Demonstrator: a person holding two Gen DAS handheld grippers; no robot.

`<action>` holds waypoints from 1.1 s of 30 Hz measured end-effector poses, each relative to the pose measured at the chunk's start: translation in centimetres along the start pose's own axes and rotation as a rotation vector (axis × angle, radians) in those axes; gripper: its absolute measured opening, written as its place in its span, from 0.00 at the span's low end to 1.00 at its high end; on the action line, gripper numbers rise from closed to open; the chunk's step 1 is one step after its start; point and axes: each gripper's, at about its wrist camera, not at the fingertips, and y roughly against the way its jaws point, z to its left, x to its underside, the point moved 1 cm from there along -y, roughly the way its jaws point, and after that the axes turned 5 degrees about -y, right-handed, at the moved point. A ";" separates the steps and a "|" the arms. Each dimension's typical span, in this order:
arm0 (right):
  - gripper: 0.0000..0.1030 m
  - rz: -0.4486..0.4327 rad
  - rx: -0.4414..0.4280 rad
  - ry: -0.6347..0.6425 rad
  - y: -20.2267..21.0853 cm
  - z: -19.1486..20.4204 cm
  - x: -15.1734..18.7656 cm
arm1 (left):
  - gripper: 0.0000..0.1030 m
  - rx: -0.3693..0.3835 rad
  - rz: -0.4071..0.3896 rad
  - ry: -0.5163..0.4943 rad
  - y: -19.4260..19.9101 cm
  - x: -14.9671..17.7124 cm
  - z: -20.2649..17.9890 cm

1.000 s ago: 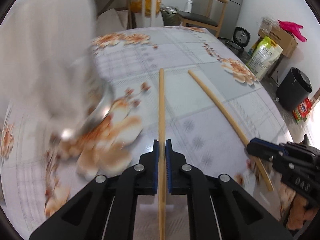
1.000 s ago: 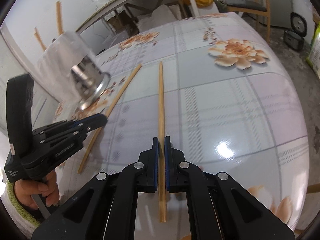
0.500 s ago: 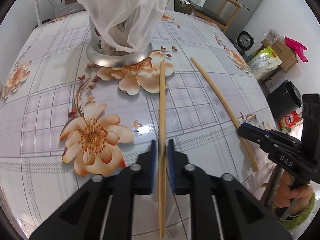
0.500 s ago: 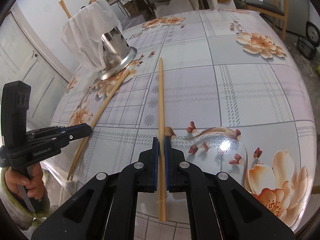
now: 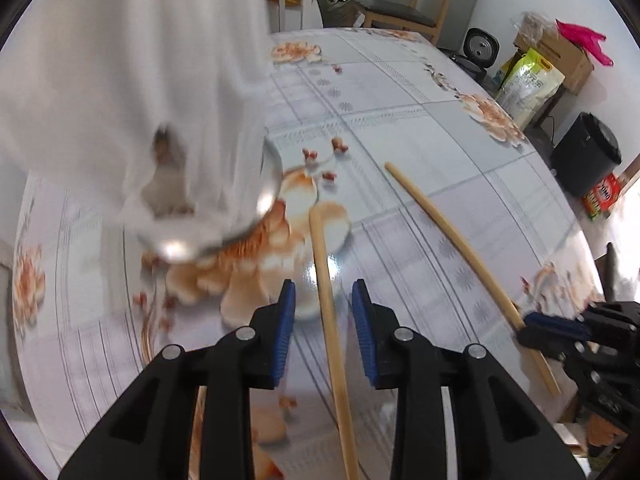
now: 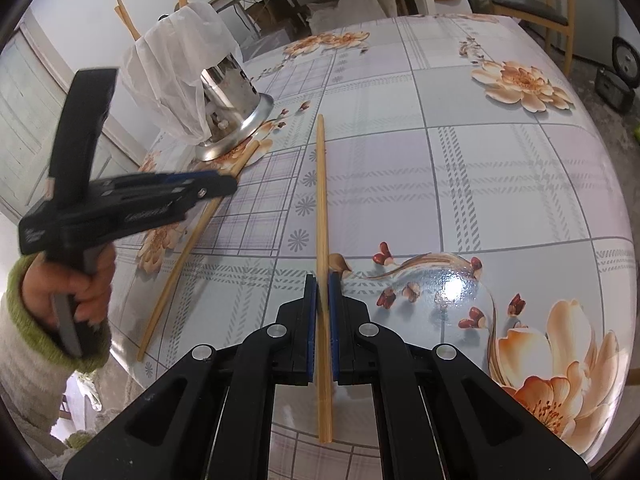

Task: Organize utensils
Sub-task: 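Grasp another wooden chopstick with the left tool while the right tool holds its chopstick, then lift the held chopsticks with both tools up over the steel holder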

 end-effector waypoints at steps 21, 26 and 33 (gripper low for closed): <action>0.19 -0.003 0.061 0.163 -4.1 2.6 -9.1 | 0.09 -0.009 -0.044 0.019 -0.9 -1.0 0.9; 0.19 0.011 0.127 0.234 -6.1 3.9 -10.0 | 0.09 -0.005 -0.048 0.022 -0.8 -0.8 1.1; 0.04 0.002 0.190 0.280 -7.1 4.3 -10.1 | 0.09 0.000 -0.053 0.028 -0.6 -0.6 1.2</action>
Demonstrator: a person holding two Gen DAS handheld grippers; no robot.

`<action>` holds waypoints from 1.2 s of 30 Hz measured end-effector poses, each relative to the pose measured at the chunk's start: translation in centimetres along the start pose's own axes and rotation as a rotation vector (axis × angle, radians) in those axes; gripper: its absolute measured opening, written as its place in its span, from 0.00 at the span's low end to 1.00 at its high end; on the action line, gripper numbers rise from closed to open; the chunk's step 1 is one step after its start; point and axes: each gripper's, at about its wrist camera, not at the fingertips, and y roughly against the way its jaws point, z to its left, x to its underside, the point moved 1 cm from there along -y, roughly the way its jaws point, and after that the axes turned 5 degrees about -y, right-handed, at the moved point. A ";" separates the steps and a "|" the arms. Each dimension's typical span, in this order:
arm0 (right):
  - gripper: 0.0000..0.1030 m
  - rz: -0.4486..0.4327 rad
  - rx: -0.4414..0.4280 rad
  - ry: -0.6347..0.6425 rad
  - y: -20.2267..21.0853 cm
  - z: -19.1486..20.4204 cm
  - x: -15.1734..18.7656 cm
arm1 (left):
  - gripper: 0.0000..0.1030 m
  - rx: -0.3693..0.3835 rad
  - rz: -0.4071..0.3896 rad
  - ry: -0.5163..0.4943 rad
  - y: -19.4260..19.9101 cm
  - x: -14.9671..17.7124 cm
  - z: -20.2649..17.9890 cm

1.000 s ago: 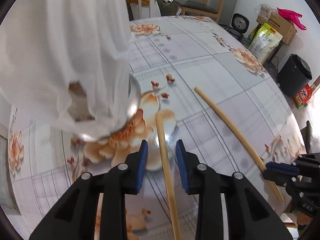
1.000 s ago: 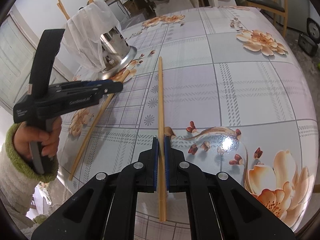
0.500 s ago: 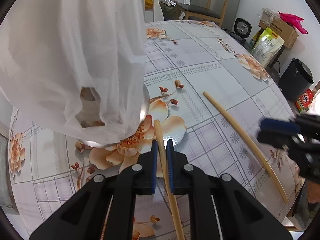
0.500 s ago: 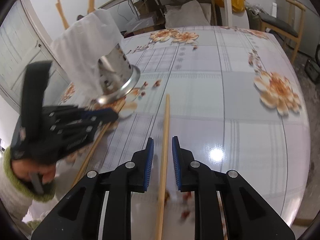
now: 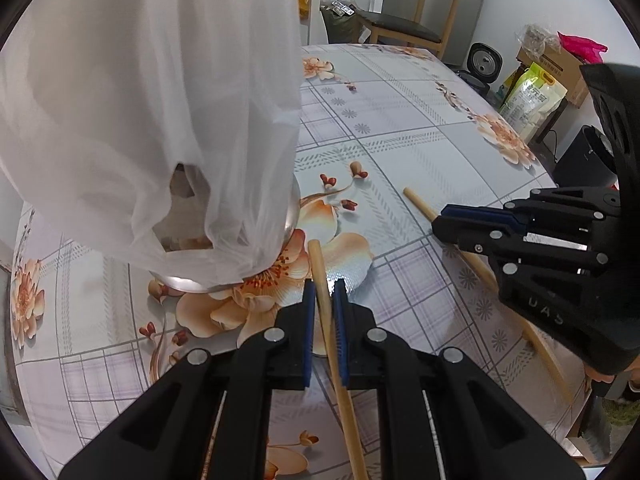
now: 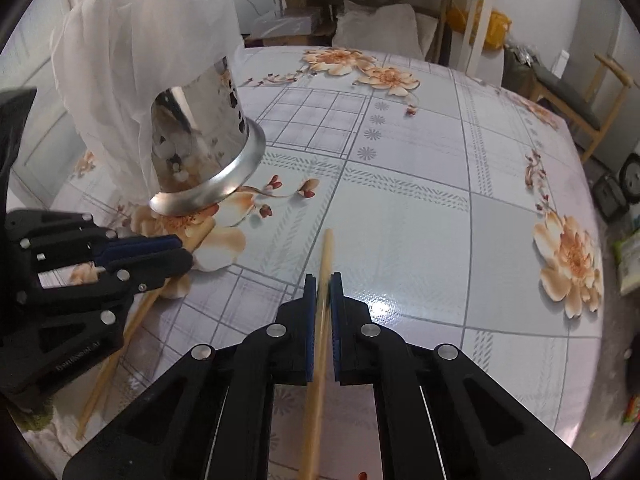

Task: Organize utensils
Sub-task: 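Lift the held chopsticks with both tools up over the steel holder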

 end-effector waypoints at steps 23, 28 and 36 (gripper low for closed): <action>0.04 -0.338 -0.226 -0.230 15.4 -4.1 0.4 | 0.06 0.149 -0.226 0.100 7.1 0.9 2.2; 0.04 -0.367 -0.253 -0.228 16.7 -4.1 0.7 | 0.06 0.210 -0.330 0.124 12.2 1.2 3.0; 0.04 -0.408 -0.273 -0.220 18.6 -3.9 0.9 | 0.06 0.189 -0.550 0.138 21.7 1.9 5.2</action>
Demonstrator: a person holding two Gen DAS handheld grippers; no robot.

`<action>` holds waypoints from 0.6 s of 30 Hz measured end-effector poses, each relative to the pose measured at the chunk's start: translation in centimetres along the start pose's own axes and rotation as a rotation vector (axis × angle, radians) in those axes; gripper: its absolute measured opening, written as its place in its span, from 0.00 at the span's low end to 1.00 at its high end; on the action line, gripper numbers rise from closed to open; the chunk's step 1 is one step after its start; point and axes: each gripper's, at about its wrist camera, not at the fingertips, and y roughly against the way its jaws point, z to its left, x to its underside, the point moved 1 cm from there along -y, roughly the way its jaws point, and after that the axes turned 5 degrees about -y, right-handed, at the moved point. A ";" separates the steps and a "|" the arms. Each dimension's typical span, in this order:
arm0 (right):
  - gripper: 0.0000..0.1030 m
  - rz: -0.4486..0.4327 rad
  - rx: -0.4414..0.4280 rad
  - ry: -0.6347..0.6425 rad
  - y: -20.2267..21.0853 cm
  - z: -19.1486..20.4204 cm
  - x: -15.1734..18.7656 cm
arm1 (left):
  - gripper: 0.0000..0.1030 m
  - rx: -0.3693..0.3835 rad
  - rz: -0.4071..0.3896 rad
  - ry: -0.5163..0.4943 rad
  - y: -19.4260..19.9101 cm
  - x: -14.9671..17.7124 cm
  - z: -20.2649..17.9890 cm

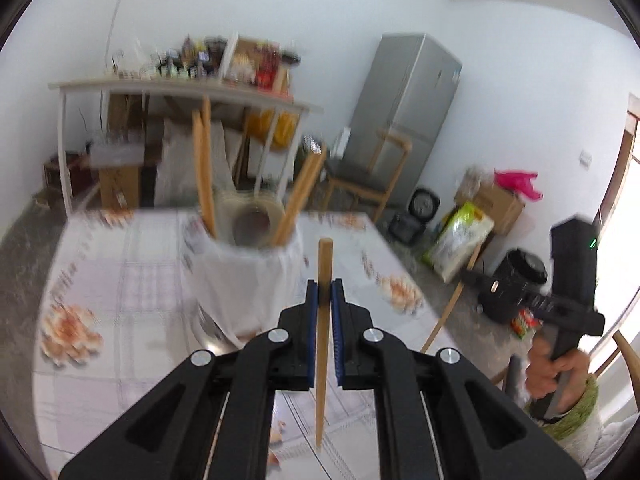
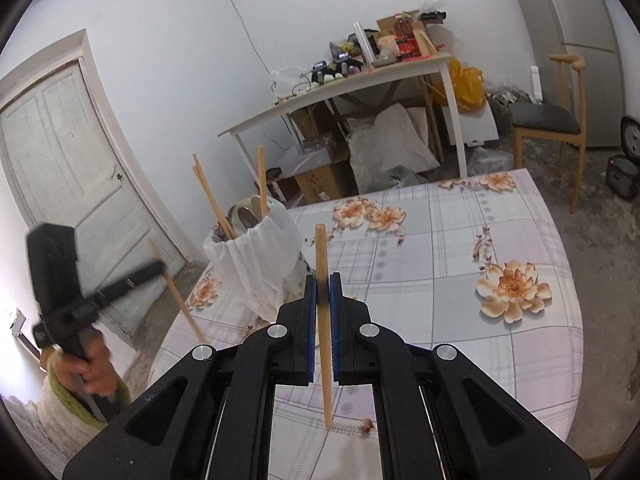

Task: Organize utensils
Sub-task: 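Lift the held chopsticks with both tools up over the steel holder, then lower the chopstick into the holder and open the left tool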

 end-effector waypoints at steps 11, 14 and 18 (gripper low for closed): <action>0.04 -0.003 -0.006 -0.003 0.0 -0.1 -0.1 | 0.06 -0.016 -0.251 -0.027 5.8 -8.1 0.7; 0.04 0.003 -0.006 -0.005 -0.2 -0.2 0.0 | 0.06 -0.036 -0.296 -0.035 6.4 -10.0 1.1; 0.04 0.004 -0.007 -0.005 -0.3 -0.2 0.0 | 0.06 -0.053 -0.335 -0.033 6.3 -12.6 2.2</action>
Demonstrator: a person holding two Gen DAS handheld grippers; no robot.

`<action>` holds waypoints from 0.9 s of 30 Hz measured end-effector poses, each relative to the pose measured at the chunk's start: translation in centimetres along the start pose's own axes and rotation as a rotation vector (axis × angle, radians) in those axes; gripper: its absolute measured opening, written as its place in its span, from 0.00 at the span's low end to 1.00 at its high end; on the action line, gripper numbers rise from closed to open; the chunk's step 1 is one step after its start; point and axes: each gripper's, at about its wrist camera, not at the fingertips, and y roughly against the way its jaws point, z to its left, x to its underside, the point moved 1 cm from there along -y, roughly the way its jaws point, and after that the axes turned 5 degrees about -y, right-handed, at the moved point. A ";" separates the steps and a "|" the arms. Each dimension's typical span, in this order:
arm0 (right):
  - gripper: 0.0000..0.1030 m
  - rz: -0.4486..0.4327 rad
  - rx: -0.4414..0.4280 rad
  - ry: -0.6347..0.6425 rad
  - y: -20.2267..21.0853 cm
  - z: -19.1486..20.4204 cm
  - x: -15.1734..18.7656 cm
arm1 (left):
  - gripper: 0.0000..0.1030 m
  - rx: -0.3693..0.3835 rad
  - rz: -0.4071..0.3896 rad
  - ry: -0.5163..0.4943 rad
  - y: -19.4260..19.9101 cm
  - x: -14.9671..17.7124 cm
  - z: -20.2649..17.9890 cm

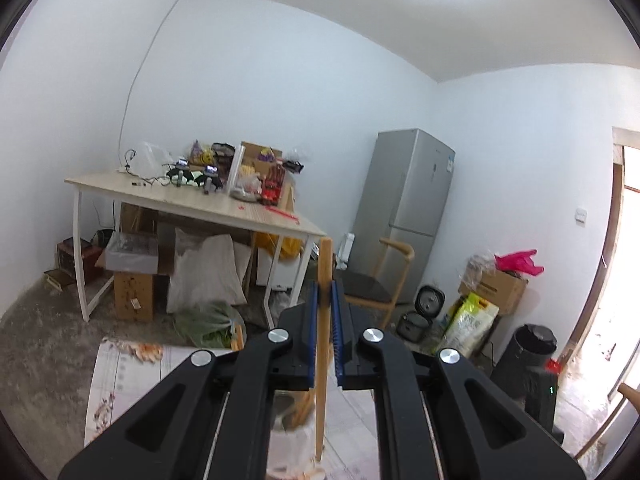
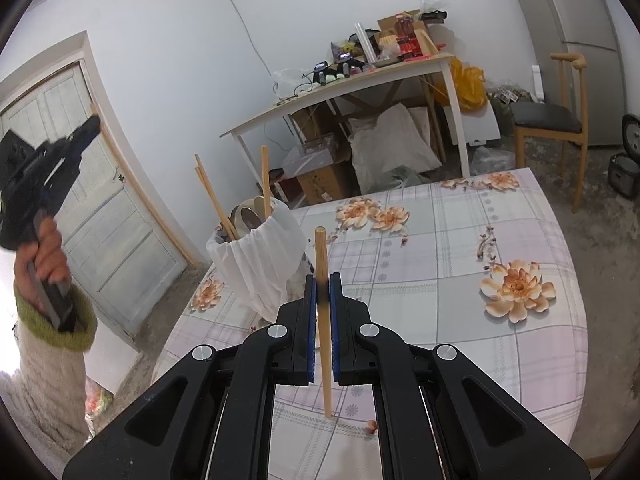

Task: Organize utensils
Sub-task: 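Lower the chopstick into the holder and open the left tool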

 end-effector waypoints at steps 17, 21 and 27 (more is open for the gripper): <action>0.04 0.022 -0.001 -0.002 -1.2 -0.3 0.0 | 0.06 -0.086 0.063 0.044 -6.8 3.3 4.8; 0.04 0.028 0.003 0.009 -1.4 0.2 -0.1 | 0.06 -0.074 0.120 0.073 -7.8 6.0 5.5; 0.04 0.014 0.023 0.029 -1.1 1.0 -0.5 | 0.07 -0.002 0.255 0.086 -8.3 9.5 4.8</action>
